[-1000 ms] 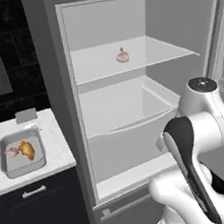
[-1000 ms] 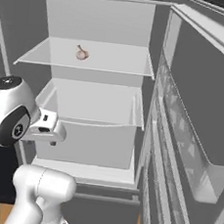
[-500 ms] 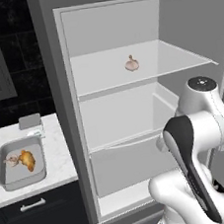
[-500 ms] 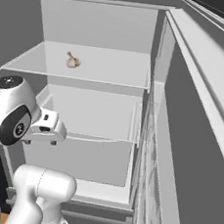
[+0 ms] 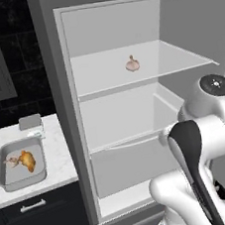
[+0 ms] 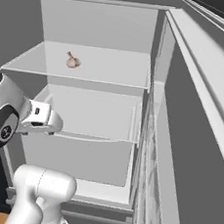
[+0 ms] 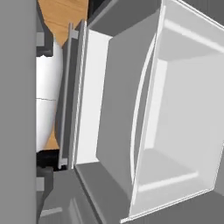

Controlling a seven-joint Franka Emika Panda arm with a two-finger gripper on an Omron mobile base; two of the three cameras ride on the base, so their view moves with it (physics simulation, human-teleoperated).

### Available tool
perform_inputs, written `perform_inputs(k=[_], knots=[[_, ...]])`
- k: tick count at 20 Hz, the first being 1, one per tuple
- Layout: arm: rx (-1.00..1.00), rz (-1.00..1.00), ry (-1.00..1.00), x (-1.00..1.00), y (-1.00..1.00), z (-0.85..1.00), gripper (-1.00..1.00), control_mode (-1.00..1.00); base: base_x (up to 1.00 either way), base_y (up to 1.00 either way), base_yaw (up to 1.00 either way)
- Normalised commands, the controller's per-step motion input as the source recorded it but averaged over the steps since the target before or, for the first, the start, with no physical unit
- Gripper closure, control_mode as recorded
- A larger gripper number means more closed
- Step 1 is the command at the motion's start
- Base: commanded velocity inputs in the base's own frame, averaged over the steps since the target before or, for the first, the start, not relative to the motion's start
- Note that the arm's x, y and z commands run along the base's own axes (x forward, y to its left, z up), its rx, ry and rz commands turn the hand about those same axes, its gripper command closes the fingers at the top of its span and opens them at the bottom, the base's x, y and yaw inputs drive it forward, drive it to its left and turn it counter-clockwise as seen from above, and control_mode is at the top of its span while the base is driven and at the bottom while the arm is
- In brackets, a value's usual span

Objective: Place one garlic and one chicken drumstick in each tupperware on the nearby counter, to pack two identical lunches.

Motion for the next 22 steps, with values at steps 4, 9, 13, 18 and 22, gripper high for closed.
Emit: perform_inputs(k=[4,9,13,18,22], knots=[[-0.1,0.03,-0.55,0.26,0.03,0.53,-1.0,-1.0,0.0,0.0,0.0],[-0.01,-0.05,-0.44,0.39,0.0,0.65,-1.0,-1.0,0.0,0.0,0.0],[0.17,-0.13,0.0,0.52,0.0,0.99,-1.0,-1.0,0.0,0.0,0.0],[0.19,-0.02,0.27,0.96,-0.12,0.92,-1.0,-1.0,0.0,0.0,0.0],[0.24,0.06,0.18,0.77,-0.55,0.22,-1.0,-1.0,0.0,0.0,0.0]])
